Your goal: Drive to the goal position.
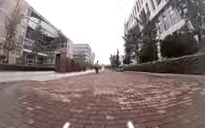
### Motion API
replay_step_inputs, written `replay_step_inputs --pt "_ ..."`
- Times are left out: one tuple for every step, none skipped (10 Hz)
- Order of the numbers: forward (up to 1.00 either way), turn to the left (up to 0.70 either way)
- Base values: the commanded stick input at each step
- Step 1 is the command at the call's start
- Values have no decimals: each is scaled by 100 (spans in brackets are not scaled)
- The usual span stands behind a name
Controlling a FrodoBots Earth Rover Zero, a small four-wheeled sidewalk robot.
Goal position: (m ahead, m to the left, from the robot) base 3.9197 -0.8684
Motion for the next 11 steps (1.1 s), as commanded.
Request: replay_step_inputs --pt "45 0" --pt "45 0" --pt "45 0" --pt "45 0" --pt "45 0" --pt "45 0" --pt "45 0" --pt "45 0" --pt "45 0" --pt "45 0" --pt "45 0"
